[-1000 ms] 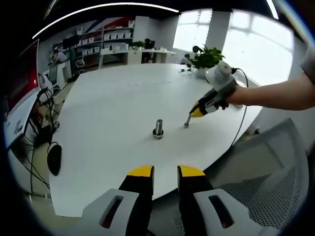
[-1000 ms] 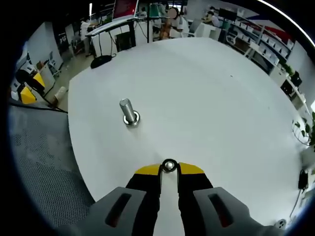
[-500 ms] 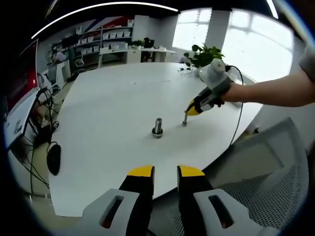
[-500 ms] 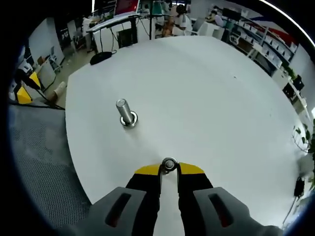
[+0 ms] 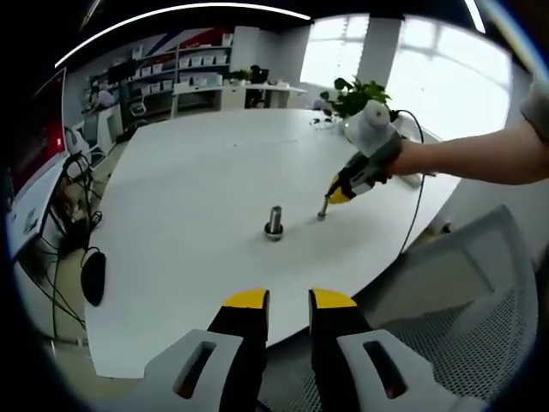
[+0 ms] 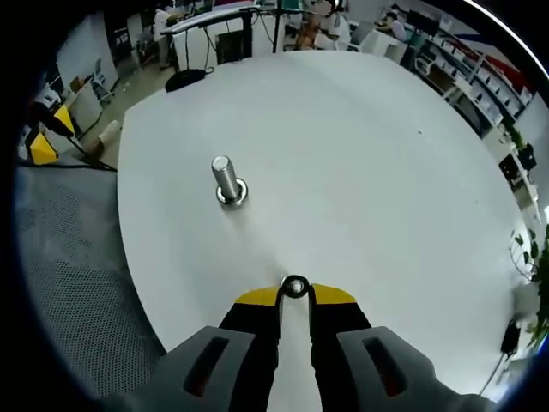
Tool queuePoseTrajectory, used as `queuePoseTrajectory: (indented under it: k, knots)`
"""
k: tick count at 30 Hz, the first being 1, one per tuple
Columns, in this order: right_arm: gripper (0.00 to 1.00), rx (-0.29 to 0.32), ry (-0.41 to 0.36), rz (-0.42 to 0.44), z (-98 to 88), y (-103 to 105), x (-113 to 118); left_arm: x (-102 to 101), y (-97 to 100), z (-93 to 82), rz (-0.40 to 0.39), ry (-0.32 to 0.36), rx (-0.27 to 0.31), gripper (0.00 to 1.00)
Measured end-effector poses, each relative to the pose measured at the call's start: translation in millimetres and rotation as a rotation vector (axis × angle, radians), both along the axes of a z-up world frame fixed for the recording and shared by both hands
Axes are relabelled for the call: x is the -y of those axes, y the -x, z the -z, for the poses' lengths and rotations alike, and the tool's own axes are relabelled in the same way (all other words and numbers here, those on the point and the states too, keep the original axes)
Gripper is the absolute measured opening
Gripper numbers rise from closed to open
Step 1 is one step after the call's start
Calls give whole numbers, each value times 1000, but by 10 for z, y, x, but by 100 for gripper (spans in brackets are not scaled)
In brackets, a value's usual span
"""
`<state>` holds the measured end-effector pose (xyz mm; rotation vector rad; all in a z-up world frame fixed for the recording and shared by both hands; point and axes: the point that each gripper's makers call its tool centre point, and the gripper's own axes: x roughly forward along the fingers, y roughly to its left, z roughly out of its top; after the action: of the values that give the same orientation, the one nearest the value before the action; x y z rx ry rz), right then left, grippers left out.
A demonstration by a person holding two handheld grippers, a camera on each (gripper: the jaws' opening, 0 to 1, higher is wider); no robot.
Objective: Place the washer onto the threaded stud by aligning its center hole with the stud, sliding it down to the base, and recovering from edge contact or off-axis alignment until the washer reaches the visible bottom stop.
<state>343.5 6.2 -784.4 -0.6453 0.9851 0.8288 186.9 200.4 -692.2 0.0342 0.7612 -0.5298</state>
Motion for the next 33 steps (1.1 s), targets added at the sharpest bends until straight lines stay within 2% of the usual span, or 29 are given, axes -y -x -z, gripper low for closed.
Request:
queuePoseTrajectory:
  k: [11, 17, 26, 27, 28, 29, 30, 33]
  knots:
    - [14, -12, 8, -2, 13, 60, 4, -4, -4, -8, -4, 2, 3, 16]
    - [14, -23, 19, -13, 41, 23, -10, -1, -3, -4, -4, 2, 2, 16]
    - [14, -55, 49, -28, 202, 33, -19, -2, -4, -5, -4, 2, 2, 16]
    - [13, -62, 58, -32, 229, 34, -10, -1, -3, -5, -3, 2, 2, 16]
    - [6, -74, 79, -38, 251, 46, 19, 0, -2, -6, -3, 2, 2, 16]
    - [4, -82, 97, -65, 268, 59, 37, 0, -2, -7, -3, 2, 3, 16]
    - [3, -71, 86, -39, 275, 48, 30, 0, -2, -9, -3, 2, 3, 16]
    - [4, -75, 88, -37, 308, 14, 46, -1, -3, -15, -4, 4, 6, 16]
